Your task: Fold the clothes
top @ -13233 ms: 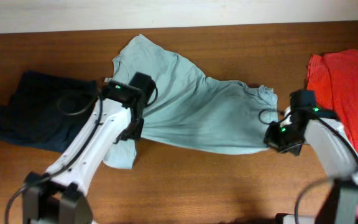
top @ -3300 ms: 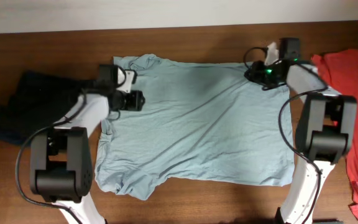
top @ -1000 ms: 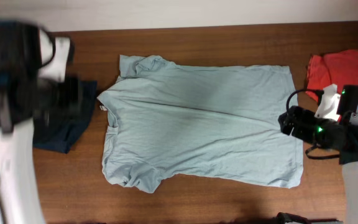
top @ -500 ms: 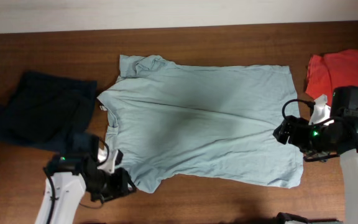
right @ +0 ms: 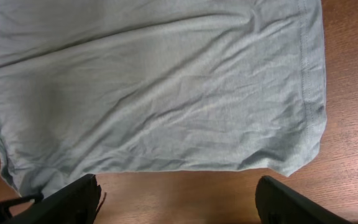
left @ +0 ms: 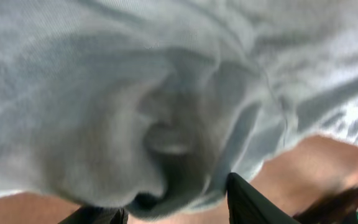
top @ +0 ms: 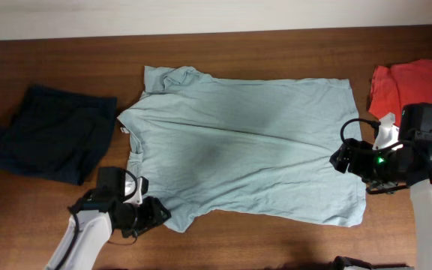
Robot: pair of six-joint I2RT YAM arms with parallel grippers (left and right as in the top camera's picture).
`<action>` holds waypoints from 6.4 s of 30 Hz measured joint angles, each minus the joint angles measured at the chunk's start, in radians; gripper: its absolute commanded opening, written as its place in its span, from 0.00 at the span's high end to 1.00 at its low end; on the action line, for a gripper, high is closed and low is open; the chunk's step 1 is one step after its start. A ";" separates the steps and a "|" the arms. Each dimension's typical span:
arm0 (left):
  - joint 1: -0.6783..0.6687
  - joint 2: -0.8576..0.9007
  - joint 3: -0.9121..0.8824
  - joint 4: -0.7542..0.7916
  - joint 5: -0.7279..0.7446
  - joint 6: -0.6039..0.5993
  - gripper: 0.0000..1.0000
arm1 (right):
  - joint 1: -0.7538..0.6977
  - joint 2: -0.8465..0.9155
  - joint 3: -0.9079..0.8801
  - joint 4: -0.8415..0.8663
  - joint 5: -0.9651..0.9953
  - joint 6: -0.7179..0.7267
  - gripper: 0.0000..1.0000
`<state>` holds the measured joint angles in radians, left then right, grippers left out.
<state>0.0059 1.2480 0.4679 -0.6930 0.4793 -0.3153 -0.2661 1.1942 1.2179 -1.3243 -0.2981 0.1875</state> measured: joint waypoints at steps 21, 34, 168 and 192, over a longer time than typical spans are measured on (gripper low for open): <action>-0.001 0.045 0.212 -0.338 0.012 0.016 0.86 | 0.000 0.000 -0.002 -0.005 0.000 -0.025 0.15; -0.001 0.100 0.320 -0.085 -0.163 0.035 0.70 | 0.000 0.066 -0.038 -0.005 0.000 -0.038 0.16; -0.275 0.531 0.898 -0.392 -0.828 0.140 0.98 | 0.000 0.098 -0.222 0.109 0.031 -0.013 0.23; -0.275 0.531 0.898 -0.398 -0.828 0.147 0.50 | 0.000 0.124 -0.671 0.447 0.047 0.504 0.48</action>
<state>-0.2695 1.7786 1.3655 -1.0908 -0.3489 -0.1680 -0.2661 1.3178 0.5465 -0.8772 -0.2516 0.6910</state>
